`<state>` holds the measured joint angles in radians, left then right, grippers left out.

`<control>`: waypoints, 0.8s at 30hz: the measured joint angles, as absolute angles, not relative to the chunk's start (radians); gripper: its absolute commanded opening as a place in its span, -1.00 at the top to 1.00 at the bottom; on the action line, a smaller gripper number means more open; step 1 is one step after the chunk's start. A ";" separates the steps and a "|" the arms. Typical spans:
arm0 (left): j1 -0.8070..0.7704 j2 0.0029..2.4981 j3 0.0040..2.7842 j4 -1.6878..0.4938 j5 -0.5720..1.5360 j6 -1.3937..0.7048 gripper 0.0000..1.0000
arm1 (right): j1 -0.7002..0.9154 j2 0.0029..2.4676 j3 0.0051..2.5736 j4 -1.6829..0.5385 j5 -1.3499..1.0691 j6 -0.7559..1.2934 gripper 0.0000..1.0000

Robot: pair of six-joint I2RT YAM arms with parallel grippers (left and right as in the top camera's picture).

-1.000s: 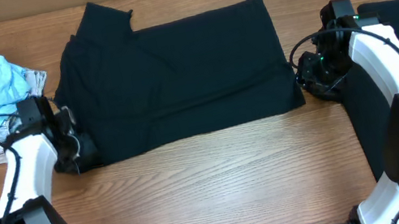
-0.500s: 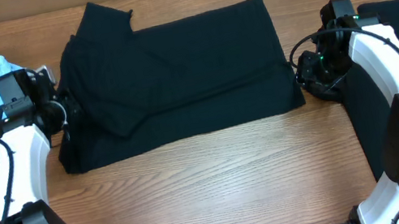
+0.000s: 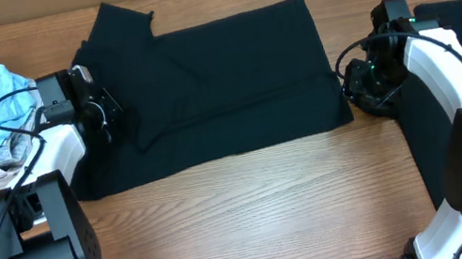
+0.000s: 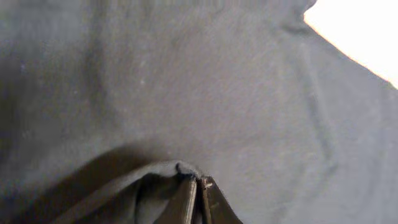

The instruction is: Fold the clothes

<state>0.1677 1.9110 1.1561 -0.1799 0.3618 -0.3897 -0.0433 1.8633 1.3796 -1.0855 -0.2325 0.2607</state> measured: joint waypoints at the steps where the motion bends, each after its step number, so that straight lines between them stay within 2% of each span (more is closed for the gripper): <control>1: 0.175 1.912 1.174 -0.195 0.389 -0.400 0.07 | -0.043 1.863 1.380 -1.085 -0.233 0.261 -0.08; 3: 0.186 1.912 1.217 -0.227 0.435 -0.397 -0.29 | -0.043 1.863 1.380 -1.085 -0.232 0.261 -0.08; 4: 0.192 1.912 1.255 -0.261 0.466 -0.387 -0.38 | -0.043 1.863 1.380 -1.085 -0.232 0.261 -0.08; 6: 0.199 1.912 1.334 -0.379 0.518 -0.324 -0.47 | -0.043 1.863 1.380 -1.087 -0.233 0.261 -0.15; 8: 0.200 1.909 1.390 -0.484 0.545 -0.262 -0.47 | -0.043 1.863 1.380 -1.095 -0.233 0.259 -0.16; 9: 0.198 1.908 1.407 -0.548 0.546 -0.222 -0.35 | -0.043 1.863 1.380 -1.097 -0.233 0.260 -0.18; 12: 0.198 1.908 1.428 -0.712 0.538 -0.132 0.49 | -0.043 1.863 1.380 -1.103 -0.233 0.260 -0.21; 13: 0.198 1.908 1.429 -0.817 0.527 -0.091 0.39 | -0.043 1.863 1.380 -1.104 -0.232 0.261 -0.22; 14: 0.198 1.908 1.429 -0.841 0.522 -0.078 0.10 | -0.043 1.863 1.380 -1.106 -0.233 0.261 -0.22; 16: 0.191 1.908 1.432 -0.948 0.484 -0.046 -0.11 | -0.043 1.863 1.380 -1.107 -0.233 0.261 -0.23; 18: 0.182 1.908 1.429 -1.013 0.439 -0.035 -0.04 | -0.043 1.863 1.380 -1.108 -0.232 0.261 -0.23; 21: 0.162 1.908 1.428 -1.029 0.403 -0.018 -0.06 | -0.043 1.863 1.380 -1.108 -0.233 0.261 -0.23; 24: 0.133 1.908 1.424 -1.021 0.379 -0.014 -0.23 | -0.043 1.863 1.380 -1.109 -0.233 0.262 -0.23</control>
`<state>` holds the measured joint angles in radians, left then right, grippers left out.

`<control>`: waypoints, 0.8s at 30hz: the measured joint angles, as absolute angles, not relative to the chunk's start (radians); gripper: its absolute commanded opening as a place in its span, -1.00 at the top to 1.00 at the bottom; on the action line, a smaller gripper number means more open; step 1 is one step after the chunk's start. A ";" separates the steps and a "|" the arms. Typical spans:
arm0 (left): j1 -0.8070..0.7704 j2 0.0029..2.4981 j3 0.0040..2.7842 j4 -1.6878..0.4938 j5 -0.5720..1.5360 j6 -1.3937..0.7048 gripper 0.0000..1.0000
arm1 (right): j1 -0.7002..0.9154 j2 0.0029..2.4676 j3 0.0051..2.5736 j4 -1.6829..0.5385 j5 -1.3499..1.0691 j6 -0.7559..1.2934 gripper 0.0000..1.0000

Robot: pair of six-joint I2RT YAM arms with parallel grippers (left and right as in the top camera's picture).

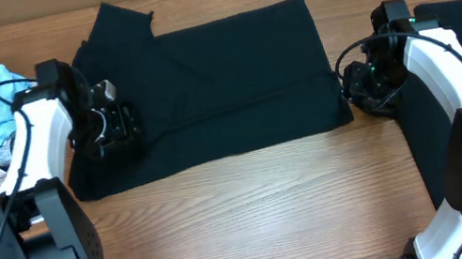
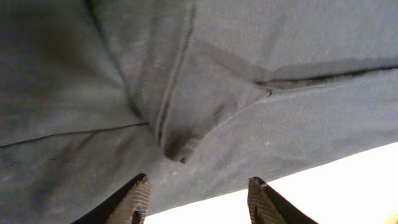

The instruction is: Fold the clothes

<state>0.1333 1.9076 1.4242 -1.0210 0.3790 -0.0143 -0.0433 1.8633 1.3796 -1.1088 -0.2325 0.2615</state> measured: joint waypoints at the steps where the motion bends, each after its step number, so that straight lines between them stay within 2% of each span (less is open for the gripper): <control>1: 0.122 1.908 1.420 -1.014 0.368 -0.015 -0.24 | -0.043 1.863 1.380 -1.109 -0.233 0.261 -0.23; 7: 0.071 1.908 1.352 -0.973 0.301 -0.018 -0.17 | -0.043 1.863 1.380 -1.110 -0.233 0.261 -0.23; 8: 0.067 1.908 1.338 -0.966 0.292 -0.020 -0.12 | -0.043 1.863 1.380 -1.110 -0.233 0.260 -0.23; 9: 0.065 1.908 1.317 -0.958 0.281 -0.024 0.07 | -0.043 1.863 1.380 -1.109 -0.233 0.261 -0.23; 12: 0.065 1.908 1.298 -0.936 0.260 -0.038 0.25 | -0.043 1.863 1.380 -1.109 -0.233 0.261 -0.23; 14: 0.065 1.908 1.297 -0.914 0.251 -0.044 0.21 | -0.043 1.863 1.380 -1.109 -0.233 0.261 -0.24; 15: 0.065 1.908 1.297 -0.903 0.249 -0.046 -0.03 | -0.043 1.863 1.380 -1.109 -0.233 0.261 -0.24; 18: 0.065 1.908 1.297 -0.878 0.237 -0.051 -0.09 | -0.043 1.863 1.380 -1.110 -0.233 0.261 -0.23; 22: 0.065 1.908 1.296 -0.853 0.223 -0.052 -0.09 | -0.043 1.863 1.380 -1.109 -0.233 0.261 -0.23; 24: 0.062 1.908 1.294 -0.841 0.220 -0.052 0.06 | -0.043 1.863 1.380 -1.108 -0.233 0.261 -0.23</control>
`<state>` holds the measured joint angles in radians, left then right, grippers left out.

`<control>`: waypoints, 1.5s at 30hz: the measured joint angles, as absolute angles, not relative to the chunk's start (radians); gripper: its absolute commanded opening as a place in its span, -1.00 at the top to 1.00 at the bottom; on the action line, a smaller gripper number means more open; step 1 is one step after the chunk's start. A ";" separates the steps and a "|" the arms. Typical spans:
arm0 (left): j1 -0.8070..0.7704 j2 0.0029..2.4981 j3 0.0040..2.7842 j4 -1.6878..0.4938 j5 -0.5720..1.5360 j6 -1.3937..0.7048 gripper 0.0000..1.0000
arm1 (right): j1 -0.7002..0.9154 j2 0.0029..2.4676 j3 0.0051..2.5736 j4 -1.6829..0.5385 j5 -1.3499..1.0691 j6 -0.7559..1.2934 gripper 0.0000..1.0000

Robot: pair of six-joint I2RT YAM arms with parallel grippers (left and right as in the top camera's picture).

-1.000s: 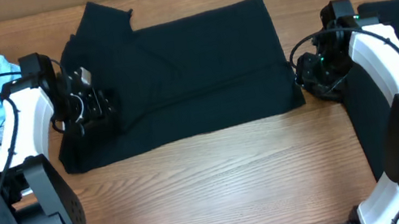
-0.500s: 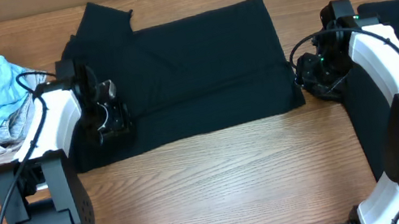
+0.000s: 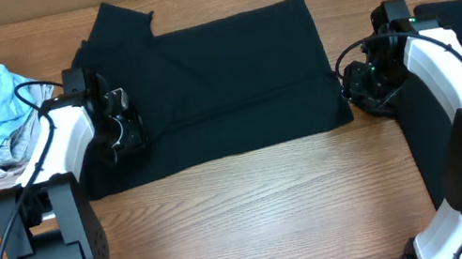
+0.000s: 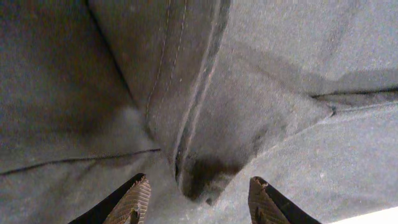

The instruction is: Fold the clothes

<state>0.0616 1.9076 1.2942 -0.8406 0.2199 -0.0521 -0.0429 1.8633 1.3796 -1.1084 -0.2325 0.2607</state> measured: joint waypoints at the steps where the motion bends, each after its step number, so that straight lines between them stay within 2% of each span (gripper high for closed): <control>1: 0.059 1.908 1.293 -0.837 0.218 -0.052 0.17 | -0.043 1.863 1.380 -1.109 -0.233 0.261 -0.23; 3: 0.052 1.908 1.287 -0.829 0.209 -0.050 0.28 | -0.043 1.863 1.380 -1.109 -0.233 0.261 -0.23; 7: 0.052 1.908 1.283 -0.806 0.200 -0.053 0.21 | -0.043 1.863 1.380 -1.110 -0.233 0.261 -0.23; 10: 0.052 1.908 1.283 -0.799 0.196 -0.052 0.26 | -0.043 1.863 1.380 -1.110 -0.232 0.261 -0.23; 14: 0.052 1.908 1.283 -0.793 0.192 -0.052 0.71 | -0.043 1.863 1.380 -1.110 -0.233 0.261 -0.23; 16: 0.052 1.908 1.283 -0.784 0.193 -0.056 0.79 | -0.043 1.863 1.380 -1.110 -0.233 0.261 -0.23; 17: 0.052 1.908 1.283 -0.780 0.193 -0.059 0.70 | -0.043 1.863 1.380 -1.110 -0.233 0.261 -0.23; 18: 0.052 1.908 1.283 -0.776 0.194 -0.064 0.08 | -0.043 1.863 1.380 -1.110 -0.233 0.261 -0.23; 19: 0.052 1.908 1.283 -0.776 0.195 -0.068 -0.08 | -0.043 1.863 1.380 -1.110 -0.233 0.261 -0.23; 23: 0.052 1.908 1.283 -0.801 0.205 -0.075 -0.10 | -0.043 1.863 1.380 -1.111 -0.233 0.261 -0.23; 27: 0.052 1.908 1.271 -0.798 0.205 -0.076 0.06 | -0.043 1.863 1.380 -1.111 -0.233 0.261 -0.23; 29: 0.052 1.908 1.243 -0.781 0.205 -0.076 0.52 | -0.043 1.863 1.380 -1.110 -0.233 0.261 -0.23; 31: 0.052 1.908 1.217 -0.765 0.207 -0.083 0.83 | -0.043 1.863 1.380 -1.111 -0.233 0.261 -0.23; 32: 0.052 1.908 1.208 -0.759 0.208 -0.089 0.92 | -0.043 1.863 1.380 -1.110 -0.233 0.261 -0.23; 45: 0.052 1.908 1.274 -0.691 0.213 -0.156 0.92 | -0.043 1.863 1.380 -1.110 -0.233 0.261 -0.24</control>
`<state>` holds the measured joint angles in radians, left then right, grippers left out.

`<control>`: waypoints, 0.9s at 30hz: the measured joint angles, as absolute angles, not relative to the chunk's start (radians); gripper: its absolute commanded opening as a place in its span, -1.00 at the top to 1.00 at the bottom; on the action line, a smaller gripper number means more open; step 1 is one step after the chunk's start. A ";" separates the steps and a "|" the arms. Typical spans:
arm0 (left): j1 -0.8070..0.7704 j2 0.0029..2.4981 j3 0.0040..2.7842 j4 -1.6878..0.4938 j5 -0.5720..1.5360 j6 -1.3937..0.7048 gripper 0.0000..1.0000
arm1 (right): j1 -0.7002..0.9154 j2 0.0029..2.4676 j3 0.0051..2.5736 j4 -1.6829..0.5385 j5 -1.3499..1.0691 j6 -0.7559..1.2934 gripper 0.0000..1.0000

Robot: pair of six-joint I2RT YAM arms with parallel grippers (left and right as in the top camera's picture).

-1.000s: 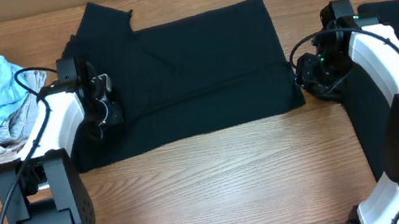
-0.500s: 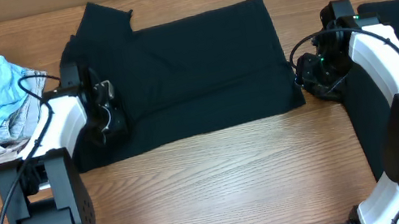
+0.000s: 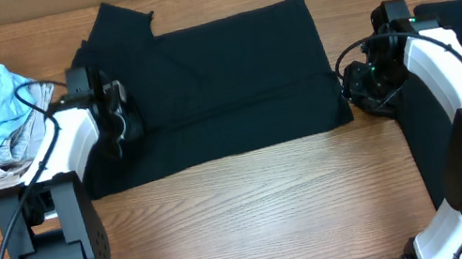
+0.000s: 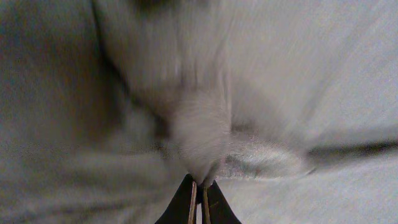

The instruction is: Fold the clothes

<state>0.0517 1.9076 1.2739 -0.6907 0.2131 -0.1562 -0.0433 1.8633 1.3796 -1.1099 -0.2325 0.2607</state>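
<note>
A black garment (image 3: 232,82) lies spread flat across the middle of the table, one sleeve pointing to the far left corner. My left gripper (image 3: 122,120) sits on the garment's left part. In the left wrist view the left gripper (image 4: 199,184) is shut on a raised fold of the black fabric (image 4: 199,140), and that picture is blurred. My right gripper (image 3: 360,92) rests at the garment's right edge near its lower corner. Whether its fingers are open or holding cloth does not show.
A heap of light blue and pale clothes lies at the far left. Another black garment lies at the right, under the right arm. The wooden table (image 3: 257,220) runs in front of the spread garment.
My left gripper was open just above a fold in the garment's left part. Now it is shut on that fold and sits slightly farther back. The right arm has not moved.
At first my left gripper was shut on cloth at the garment's left edge. Then it stood open above the garment's left part, over a folded-in seam. It was then closer to that fold, still open, and now pinches it.
</note>
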 measured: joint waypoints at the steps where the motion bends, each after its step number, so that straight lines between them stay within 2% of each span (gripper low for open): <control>1: 0.052 1.908 1.291 -0.676 0.213 -0.162 0.92 | -0.043 1.863 1.380 -1.110 -0.233 0.261 -0.23; 4: 0.052 1.908 1.321 -0.608 0.216 -0.197 0.90 | -0.043 1.863 1.380 -1.111 -0.233 0.261 -0.24; 6: 0.052 1.908 1.323 -0.558 0.217 -0.224 0.76 | -0.043 1.863 1.380 -1.110 -0.232 0.261 -0.25; 7: 0.052 1.908 1.323 -0.540 0.216 -0.237 0.47 | -0.043 1.863 1.380 -1.110 -0.232 0.261 -0.25; 9: 0.052 1.908 1.324 -0.511 0.216 -0.261 -0.25 | -0.043 1.863 1.380 -1.107 -0.229 0.261 -0.29; 11: 0.052 1.908 1.324 -0.506 0.216 -0.272 -0.79 | -0.043 1.863 1.380 -1.107 -0.224 0.261 -0.34; 14: 0.052 1.908 1.324 -0.509 0.216 -0.283 -0.82 | -0.043 1.863 1.380 -1.106 -0.220 0.261 -0.38; 17: 0.052 1.908 1.328 -0.556 0.216 -0.278 -0.68 | -0.043 1.863 1.380 -1.096 -0.217 0.261 -0.37; 19: 0.052 1.908 1.336 -0.628 0.216 -0.256 -0.61 | -0.043 1.863 1.380 -1.092 -0.217 0.261 -0.21; 21: 0.057 1.908 1.351 -0.693 0.216 -0.237 -0.59 | -0.043 1.863 1.380 -1.085 -0.213 0.264 -0.16; 22: 0.061 1.908 1.362 -0.722 0.216 -0.229 -0.58 | -0.043 1.863 1.379 -1.077 -0.210 0.262 -0.18; 24: 0.076 1.908 1.387 -0.773 0.217 -0.221 -0.61 | -0.043 1.863 1.370 -1.051 -0.209 0.260 -0.34; 27: 0.118 1.908 1.415 -0.850 0.215 -0.206 -0.63 | -0.043 1.862 1.320 -1.005 -0.207 0.257 -0.43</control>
